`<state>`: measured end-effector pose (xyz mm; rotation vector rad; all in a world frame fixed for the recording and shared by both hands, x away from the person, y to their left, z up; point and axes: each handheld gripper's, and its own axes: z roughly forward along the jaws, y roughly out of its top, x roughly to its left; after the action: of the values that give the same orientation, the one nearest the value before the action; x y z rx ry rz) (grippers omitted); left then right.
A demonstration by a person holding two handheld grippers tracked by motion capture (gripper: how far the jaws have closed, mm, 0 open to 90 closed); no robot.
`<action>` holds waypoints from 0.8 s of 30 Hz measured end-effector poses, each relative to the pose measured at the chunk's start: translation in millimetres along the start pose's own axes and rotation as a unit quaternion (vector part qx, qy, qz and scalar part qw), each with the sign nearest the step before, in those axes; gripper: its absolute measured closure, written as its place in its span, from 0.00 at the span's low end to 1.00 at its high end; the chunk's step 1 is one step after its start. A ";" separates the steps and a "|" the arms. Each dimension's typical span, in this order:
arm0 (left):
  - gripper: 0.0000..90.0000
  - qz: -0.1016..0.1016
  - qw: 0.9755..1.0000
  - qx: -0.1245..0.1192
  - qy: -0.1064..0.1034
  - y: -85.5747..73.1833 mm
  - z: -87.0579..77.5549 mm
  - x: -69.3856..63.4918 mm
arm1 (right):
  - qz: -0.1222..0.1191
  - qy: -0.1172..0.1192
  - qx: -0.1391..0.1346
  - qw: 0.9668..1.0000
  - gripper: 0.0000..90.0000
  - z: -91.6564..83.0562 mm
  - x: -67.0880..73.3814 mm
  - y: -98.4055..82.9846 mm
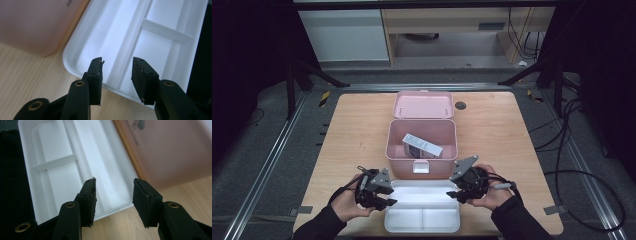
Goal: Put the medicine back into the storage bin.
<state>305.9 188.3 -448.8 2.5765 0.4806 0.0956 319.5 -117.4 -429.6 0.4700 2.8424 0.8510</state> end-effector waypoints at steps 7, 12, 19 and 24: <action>0.72 0.025 0.999 0.035 -0.008 4.1 12.5 -6.1 | -0.017 0.024 0.040 0.999 0.66 19.6 5.9 -2.3; 0.74 0.042 0.997 0.064 -0.020 6.1 21.6 -8.8 | -0.032 0.037 0.079 0.996 0.71 36.2 11.0 -3.7; 0.80 0.056 0.995 0.085 -0.016 6.9 28.5 -9.1 | -0.043 0.053 0.122 0.990 0.77 47.8 14.6 -4.2; 0.83 0.063 0.993 0.100 -0.016 7.3 32.7 -6.9 | -0.056 0.058 0.152 0.985 0.84 56.2 16.1 -2.8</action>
<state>306.9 164.5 -473.4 2.8006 0.3286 0.0509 315.8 -85.4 -478.6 0.2983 3.0863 0.4381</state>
